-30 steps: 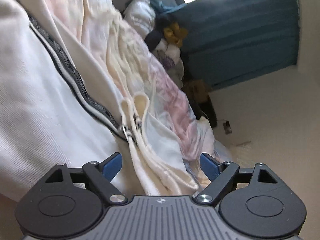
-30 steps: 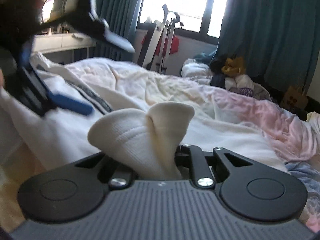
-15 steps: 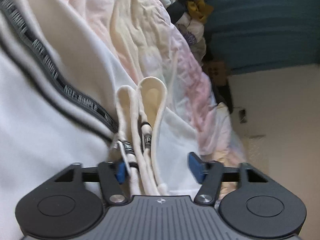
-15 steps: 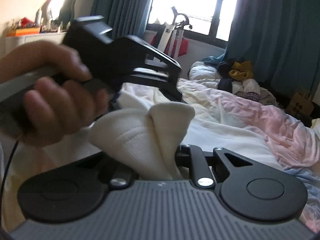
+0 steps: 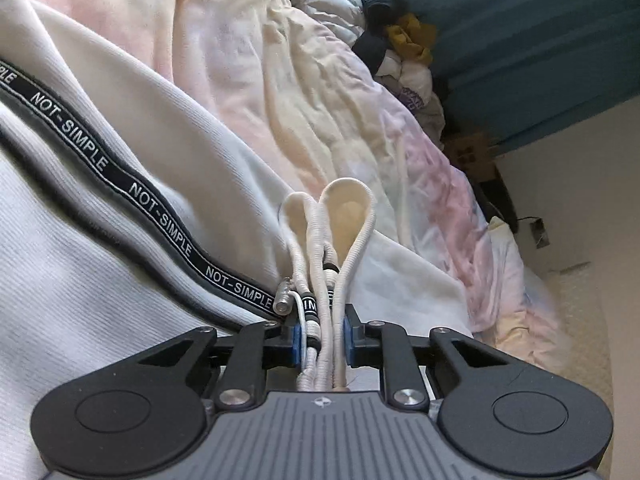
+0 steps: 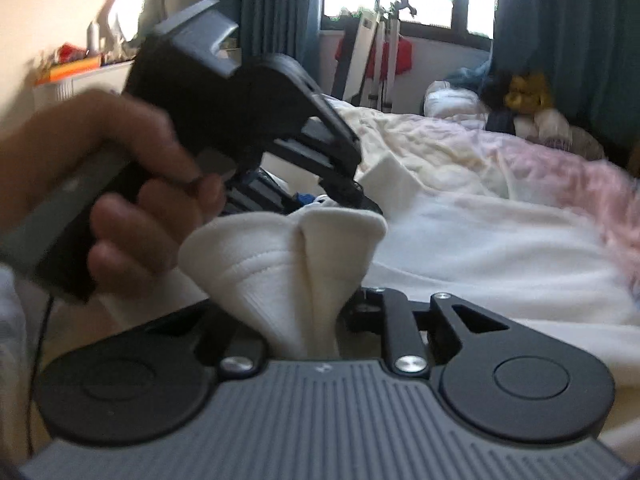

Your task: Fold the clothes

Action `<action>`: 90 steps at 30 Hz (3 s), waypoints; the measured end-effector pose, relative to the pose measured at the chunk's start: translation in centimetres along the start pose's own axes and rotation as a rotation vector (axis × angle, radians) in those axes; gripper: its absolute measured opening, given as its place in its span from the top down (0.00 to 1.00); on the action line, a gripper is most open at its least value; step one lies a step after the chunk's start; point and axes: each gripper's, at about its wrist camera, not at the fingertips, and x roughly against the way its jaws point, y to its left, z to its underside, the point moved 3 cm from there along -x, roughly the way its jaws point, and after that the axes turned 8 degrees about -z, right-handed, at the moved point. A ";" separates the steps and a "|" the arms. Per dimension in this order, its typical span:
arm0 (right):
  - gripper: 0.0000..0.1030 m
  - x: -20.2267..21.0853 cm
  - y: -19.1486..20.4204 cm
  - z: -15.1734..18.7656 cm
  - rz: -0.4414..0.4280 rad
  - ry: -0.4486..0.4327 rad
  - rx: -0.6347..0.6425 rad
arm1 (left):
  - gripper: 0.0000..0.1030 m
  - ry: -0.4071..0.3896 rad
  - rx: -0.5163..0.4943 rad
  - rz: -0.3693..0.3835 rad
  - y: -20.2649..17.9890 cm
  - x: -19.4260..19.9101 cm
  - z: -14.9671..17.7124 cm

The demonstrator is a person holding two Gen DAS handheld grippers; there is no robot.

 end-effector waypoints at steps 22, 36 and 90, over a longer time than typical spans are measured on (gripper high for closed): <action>0.27 8.0 -3.7 -1.9 -0.067 -0.127 -0.294 | 0.67 -0.066 -0.078 -0.074 1.4 1.9 1.2; 0.26 1.8 -6.3 0.8 0.003 0.003 -0.315 | 0.46 -0.106 -0.151 -0.151 0.1 7.6 3.0; 0.28 2.8 -5.6 1.0 0.030 -0.025 -0.375 | 0.14 -0.242 0.696 -0.298 22.5 23.8 3.3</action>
